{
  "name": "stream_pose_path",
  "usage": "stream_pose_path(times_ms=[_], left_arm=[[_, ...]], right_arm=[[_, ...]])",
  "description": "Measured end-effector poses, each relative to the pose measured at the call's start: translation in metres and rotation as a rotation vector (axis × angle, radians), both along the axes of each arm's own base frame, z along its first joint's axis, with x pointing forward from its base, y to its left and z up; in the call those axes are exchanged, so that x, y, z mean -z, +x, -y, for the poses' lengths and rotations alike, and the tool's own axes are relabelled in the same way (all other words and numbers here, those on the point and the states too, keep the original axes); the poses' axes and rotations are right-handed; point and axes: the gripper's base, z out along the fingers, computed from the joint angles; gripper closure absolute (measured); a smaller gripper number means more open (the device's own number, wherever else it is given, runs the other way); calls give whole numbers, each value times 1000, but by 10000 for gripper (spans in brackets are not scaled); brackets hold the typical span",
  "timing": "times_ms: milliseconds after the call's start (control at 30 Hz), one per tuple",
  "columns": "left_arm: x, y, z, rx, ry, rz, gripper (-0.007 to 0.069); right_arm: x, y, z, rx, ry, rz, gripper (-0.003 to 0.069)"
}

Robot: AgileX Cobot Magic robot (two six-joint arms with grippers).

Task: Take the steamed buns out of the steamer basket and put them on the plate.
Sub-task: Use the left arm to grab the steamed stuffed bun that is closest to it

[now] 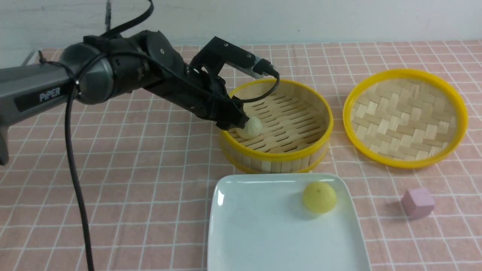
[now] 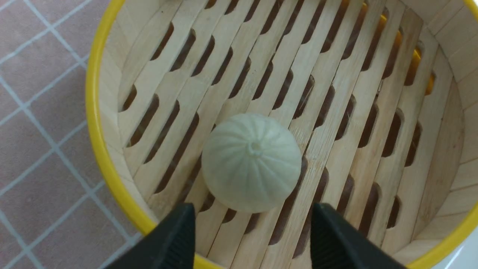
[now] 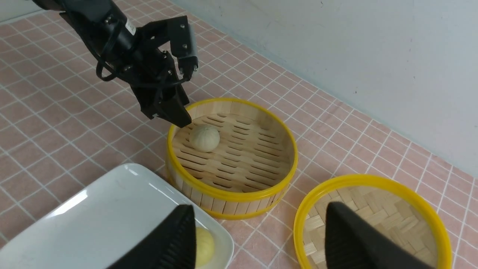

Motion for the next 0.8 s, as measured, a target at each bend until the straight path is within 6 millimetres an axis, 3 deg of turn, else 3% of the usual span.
stream_pose_path(times_ms=[233,433,633,733,767,800], left_arm=[[13,-2,28,54,21,90,193],[19,4,29,33,23,125,193],[37,9,30,19,39,117,200],[41,11,30,15,42,118,277],[41,11,30,14,41,121,361],[40,11,30,13,41,122,361]], right_arm=[[1,0,0,4,3,-12,195],[3,-1,0,4,-4,-35,198],[3,-1,0,4,-6,-42,214],[3,-1,0,4,-5,-43,216],[3,-1,0,4,-5,-43,216],[3,-1,0,4,-5,-43,216]])
